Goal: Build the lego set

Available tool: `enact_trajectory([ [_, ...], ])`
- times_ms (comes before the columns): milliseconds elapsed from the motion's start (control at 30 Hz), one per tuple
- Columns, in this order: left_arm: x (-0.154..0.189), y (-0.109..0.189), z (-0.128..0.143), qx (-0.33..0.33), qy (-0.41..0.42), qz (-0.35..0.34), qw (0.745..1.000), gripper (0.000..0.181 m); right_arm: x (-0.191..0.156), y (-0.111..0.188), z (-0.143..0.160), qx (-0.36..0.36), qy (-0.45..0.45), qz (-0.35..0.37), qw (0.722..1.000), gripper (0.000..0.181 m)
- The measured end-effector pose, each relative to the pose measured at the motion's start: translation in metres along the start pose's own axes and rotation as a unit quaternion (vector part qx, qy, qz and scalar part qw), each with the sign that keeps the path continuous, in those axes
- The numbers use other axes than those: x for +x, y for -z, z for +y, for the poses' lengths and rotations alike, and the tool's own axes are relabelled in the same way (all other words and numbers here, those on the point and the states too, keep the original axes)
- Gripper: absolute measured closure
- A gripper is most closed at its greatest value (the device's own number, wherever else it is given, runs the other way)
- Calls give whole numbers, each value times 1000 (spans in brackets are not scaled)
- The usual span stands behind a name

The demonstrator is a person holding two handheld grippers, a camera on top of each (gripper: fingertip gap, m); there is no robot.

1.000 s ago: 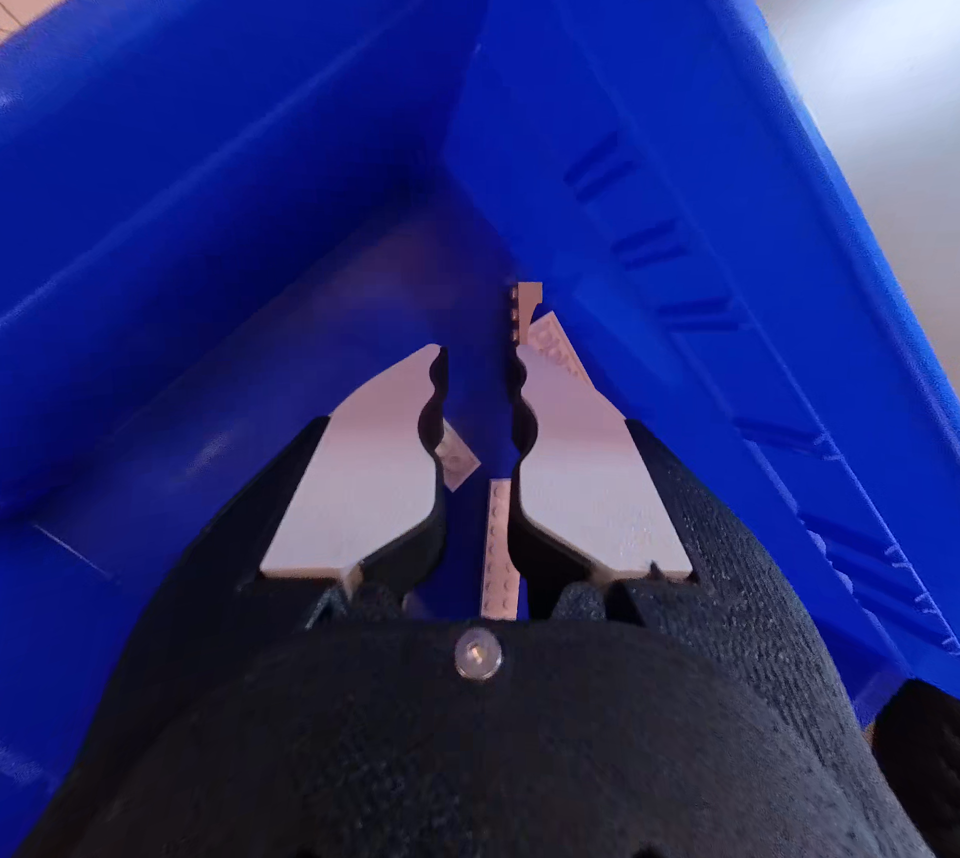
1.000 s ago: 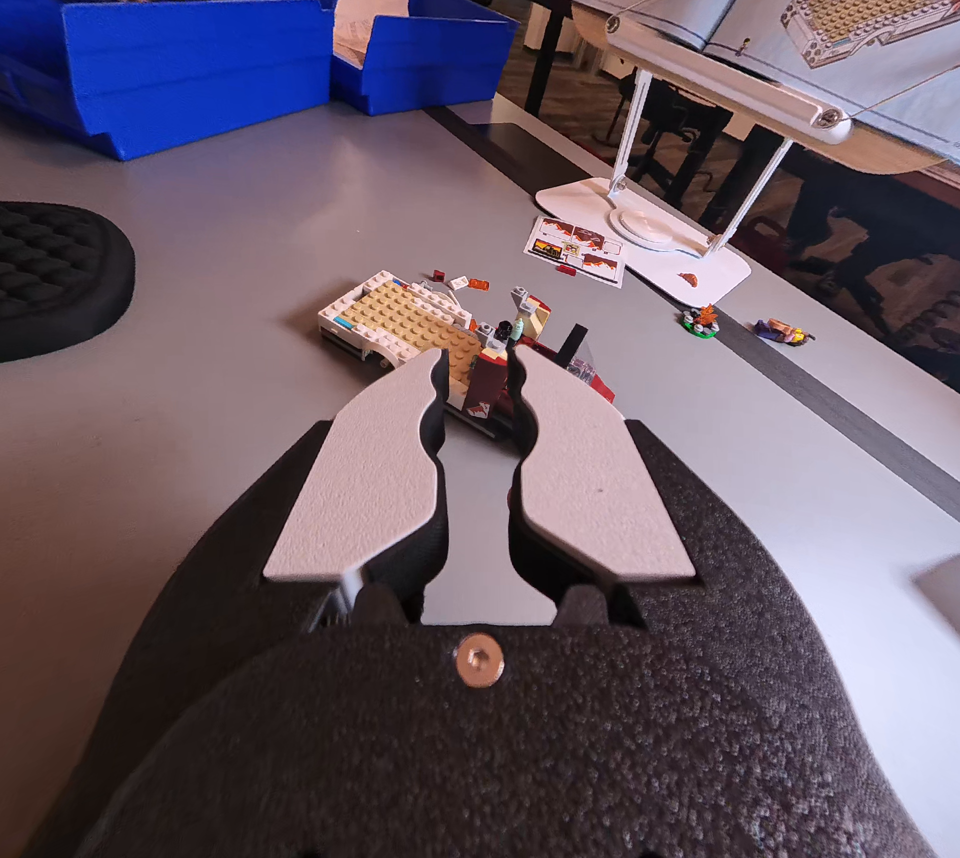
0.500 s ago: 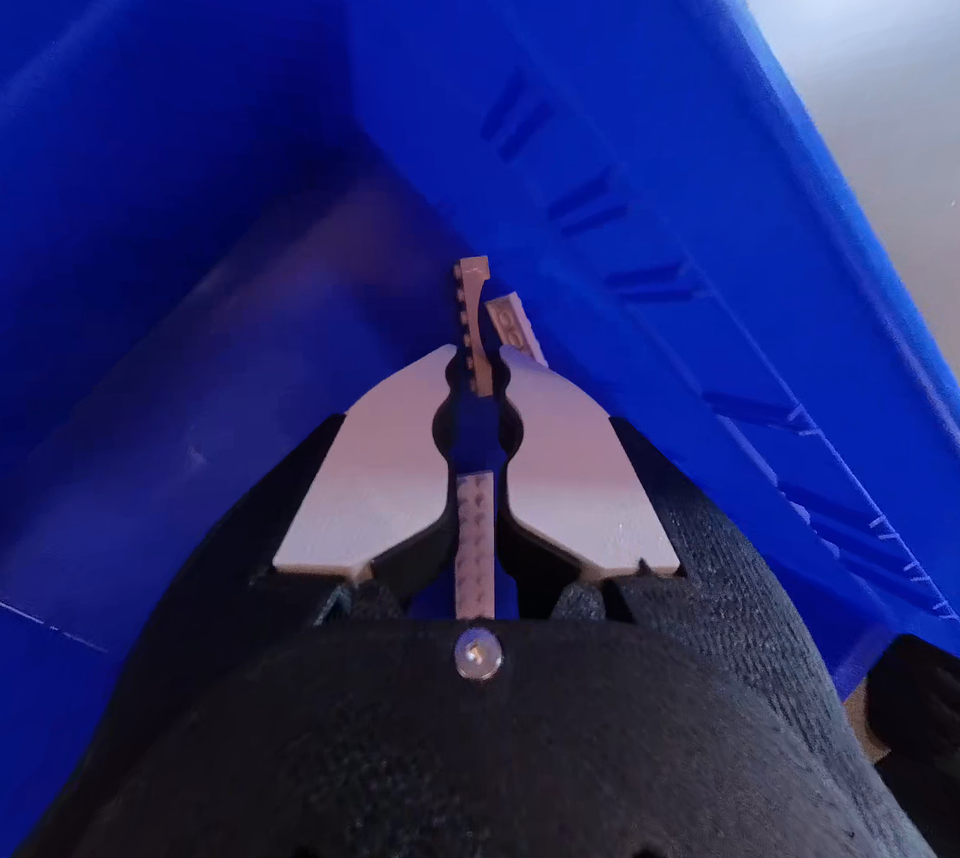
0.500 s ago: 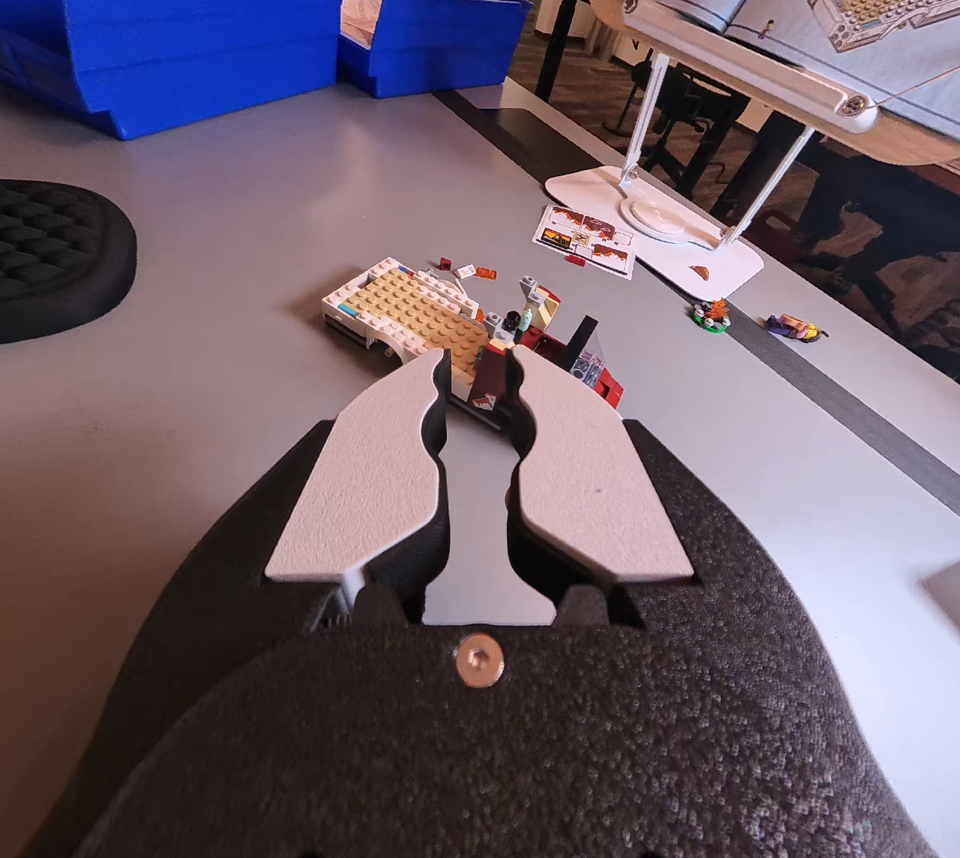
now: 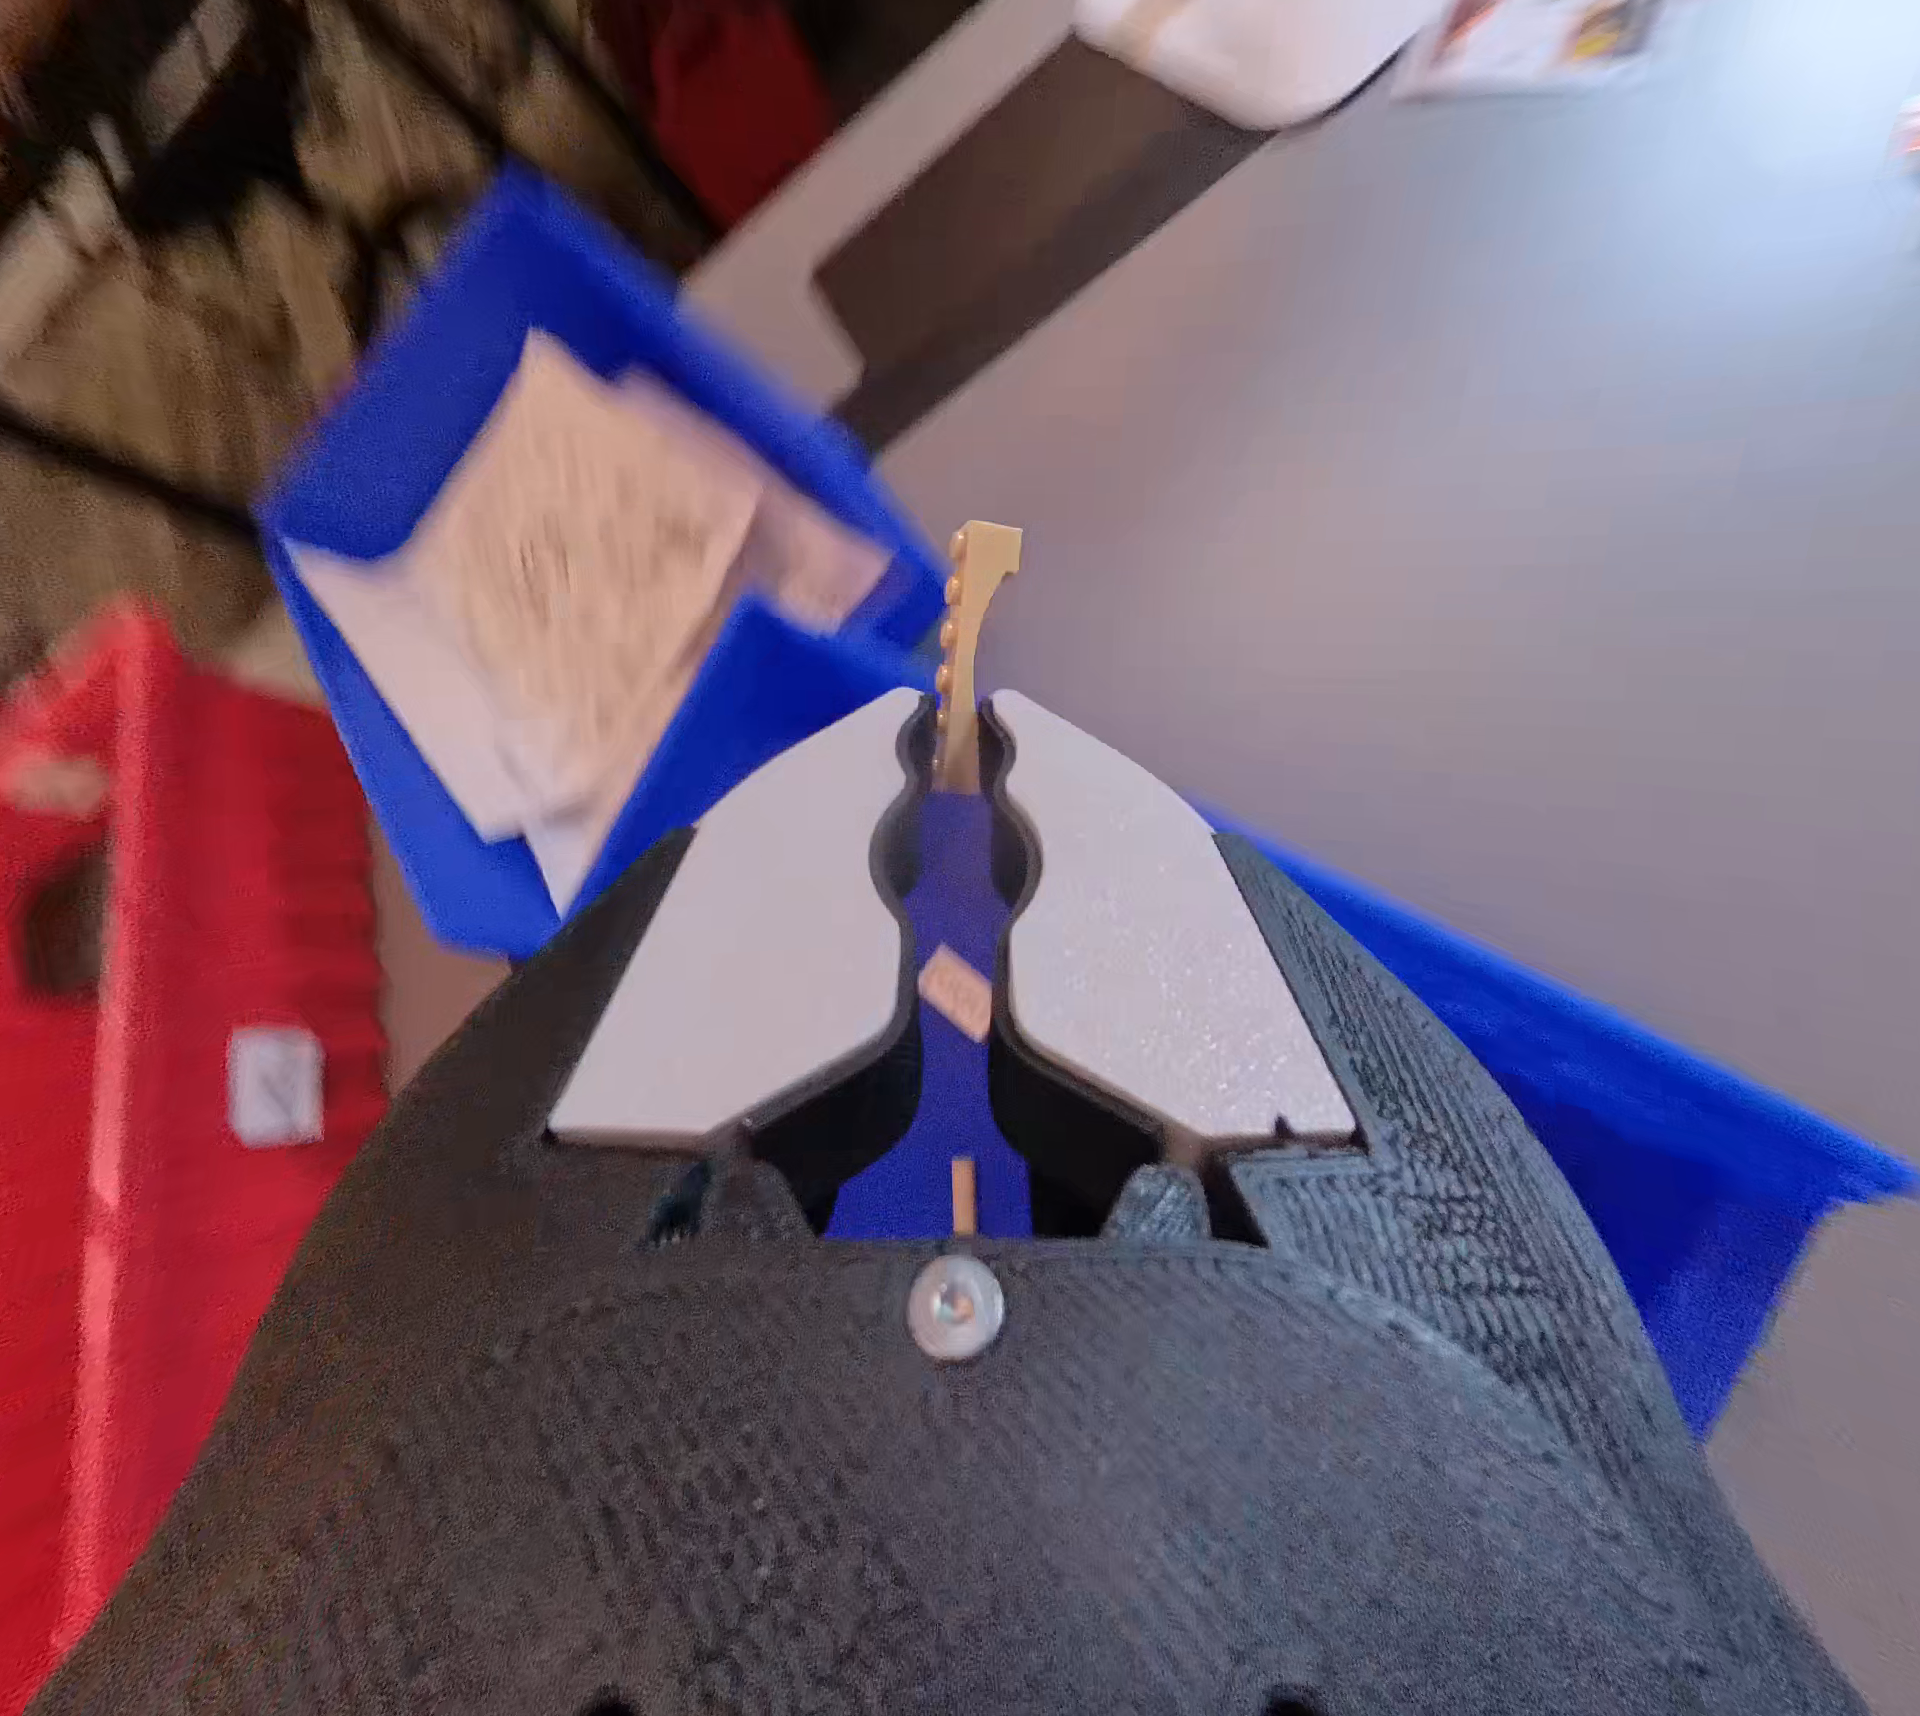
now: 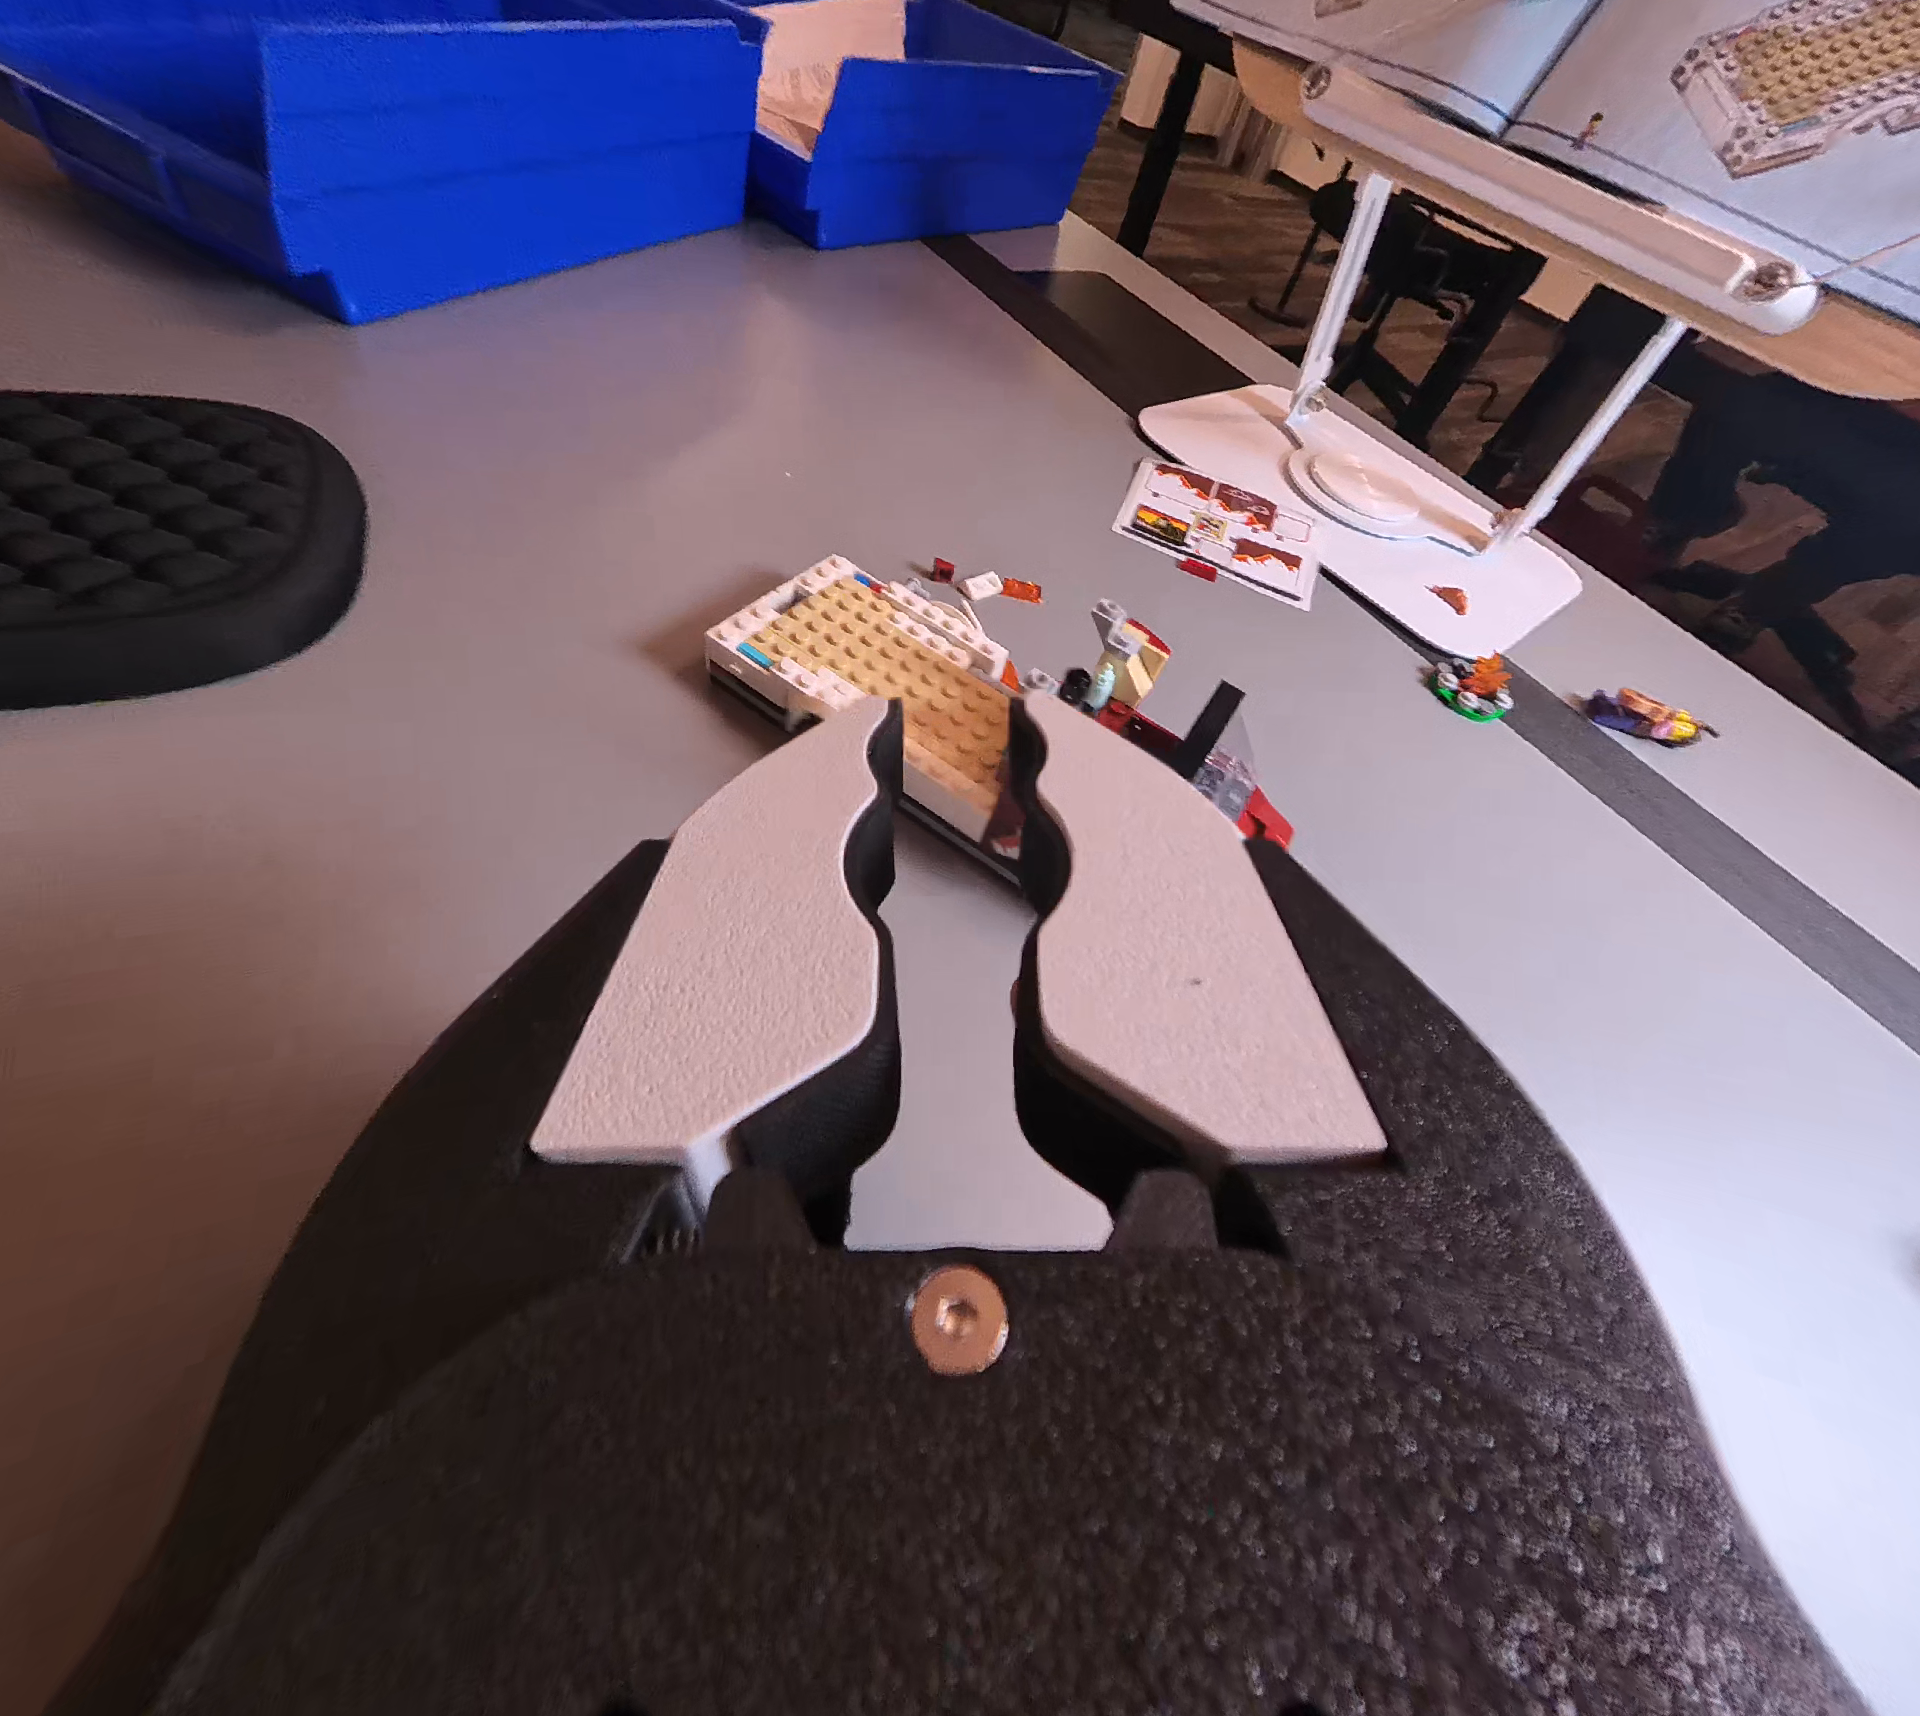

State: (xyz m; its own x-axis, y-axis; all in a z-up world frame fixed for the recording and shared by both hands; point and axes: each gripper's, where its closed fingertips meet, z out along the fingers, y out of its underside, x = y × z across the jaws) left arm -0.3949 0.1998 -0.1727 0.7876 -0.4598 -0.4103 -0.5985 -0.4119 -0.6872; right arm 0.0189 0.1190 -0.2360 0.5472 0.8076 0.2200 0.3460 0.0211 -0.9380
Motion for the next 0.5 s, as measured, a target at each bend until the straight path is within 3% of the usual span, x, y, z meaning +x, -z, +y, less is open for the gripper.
enact_trajectory([
  [100,84,26,-63,96,-144,24,985,173,-20,-2,-11,27,-40,-63,997,155],
  [200,183,33,-98,181,-263,42,947,173,-48,0,-21,44,-100,-159,981,143],
  [333,295,19,-107,267,-361,82,890,173,-59,1,-28,54,-166,-210,962,133],
  [500,356,-3,-101,313,-400,117,853,174,-63,-14,-9,-12,-172,-223,960,135],
])
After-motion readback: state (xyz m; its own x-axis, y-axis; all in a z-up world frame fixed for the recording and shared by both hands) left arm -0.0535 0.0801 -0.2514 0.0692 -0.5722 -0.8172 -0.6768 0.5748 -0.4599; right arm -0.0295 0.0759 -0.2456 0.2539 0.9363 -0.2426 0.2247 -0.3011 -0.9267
